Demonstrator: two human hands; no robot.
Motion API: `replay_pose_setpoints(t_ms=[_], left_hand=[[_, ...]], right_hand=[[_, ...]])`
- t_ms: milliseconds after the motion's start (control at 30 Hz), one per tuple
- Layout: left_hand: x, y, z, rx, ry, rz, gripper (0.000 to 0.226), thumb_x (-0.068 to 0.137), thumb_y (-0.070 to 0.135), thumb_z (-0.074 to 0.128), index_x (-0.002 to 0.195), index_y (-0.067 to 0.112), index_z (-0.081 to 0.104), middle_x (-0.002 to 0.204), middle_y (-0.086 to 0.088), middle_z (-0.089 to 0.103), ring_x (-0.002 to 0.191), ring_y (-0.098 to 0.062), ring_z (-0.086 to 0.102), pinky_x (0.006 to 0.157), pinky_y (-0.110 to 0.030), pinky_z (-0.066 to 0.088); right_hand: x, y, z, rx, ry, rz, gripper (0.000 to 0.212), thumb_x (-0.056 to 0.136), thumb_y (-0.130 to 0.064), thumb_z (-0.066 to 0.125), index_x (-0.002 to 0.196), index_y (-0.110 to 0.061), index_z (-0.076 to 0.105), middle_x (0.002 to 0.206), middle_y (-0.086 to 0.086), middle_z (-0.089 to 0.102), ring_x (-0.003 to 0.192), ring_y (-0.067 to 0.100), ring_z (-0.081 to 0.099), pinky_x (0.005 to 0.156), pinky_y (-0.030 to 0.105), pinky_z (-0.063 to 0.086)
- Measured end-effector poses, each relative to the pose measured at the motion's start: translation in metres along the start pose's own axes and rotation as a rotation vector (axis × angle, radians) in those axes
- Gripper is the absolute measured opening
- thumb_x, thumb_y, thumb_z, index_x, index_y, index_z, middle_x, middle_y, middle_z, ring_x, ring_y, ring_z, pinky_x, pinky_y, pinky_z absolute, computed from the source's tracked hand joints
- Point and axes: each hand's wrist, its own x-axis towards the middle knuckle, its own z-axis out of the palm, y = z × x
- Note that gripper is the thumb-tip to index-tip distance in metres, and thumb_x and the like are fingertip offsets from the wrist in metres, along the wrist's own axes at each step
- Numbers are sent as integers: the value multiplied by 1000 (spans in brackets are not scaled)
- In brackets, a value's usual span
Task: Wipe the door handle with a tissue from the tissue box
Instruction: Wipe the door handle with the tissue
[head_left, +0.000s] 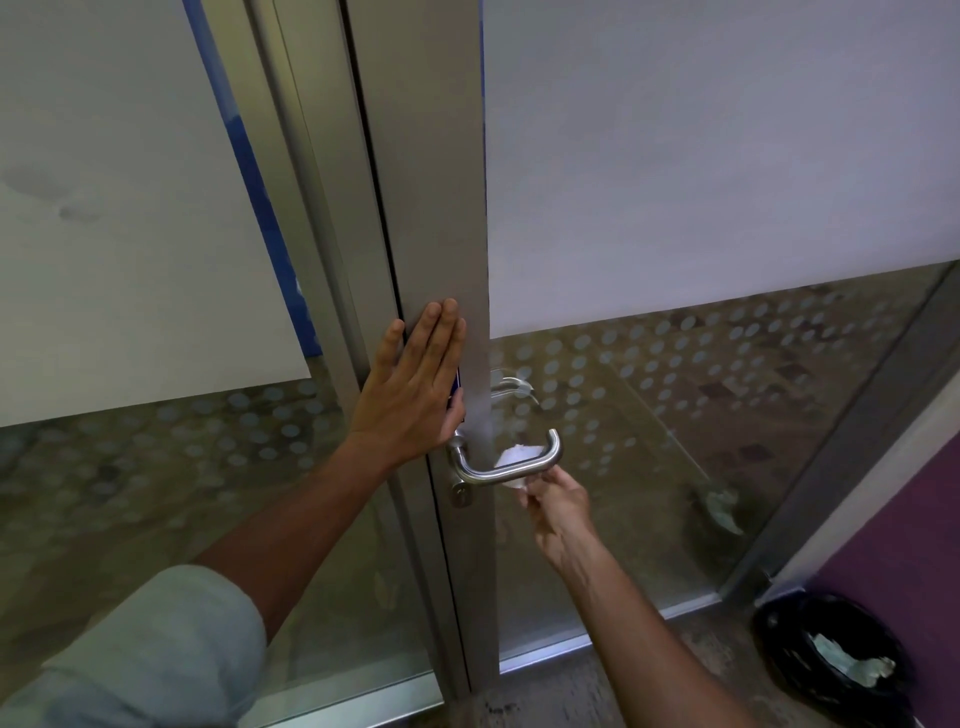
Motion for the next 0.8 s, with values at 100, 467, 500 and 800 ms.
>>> replay_pose_setpoints(t_ms=[100,467,500,800], left_hand=[[0,0,-1,0,5,0,90,91,46,46,160,0,9,168,-17,-10,156,-29,-7,125,-50,-13],[1,-1,-3,3,6,23,92,92,48,47,160,0,5,168,-17,-1,154,-33,9,125,-49,-13],[1,-1,-3,8,-1,20,92,92,48,46,160,0,5,168,-17,-3,154,-33,8,125,-49,-13],[1,-1,-3,1,-12,14,92,91,46,46,160,0,6,167,-18,-7,155,-33,2,125,-49,-14]], right_hand=[[-9,22,19,108,-78,60,36,88,26,46,113,6,64,101,18,71,81,24,70,67,26,59],[-25,38,40,283,-165,167,30,89,23,47,98,7,70,95,18,78,85,25,77,73,27,62],[-26,36,38,288,-187,188,30,90,23,45,100,8,69,94,19,78,84,25,77,73,27,63],[-29,16,9,231,-235,218,33,91,23,38,111,13,63,108,24,68,90,22,67,76,26,61]])
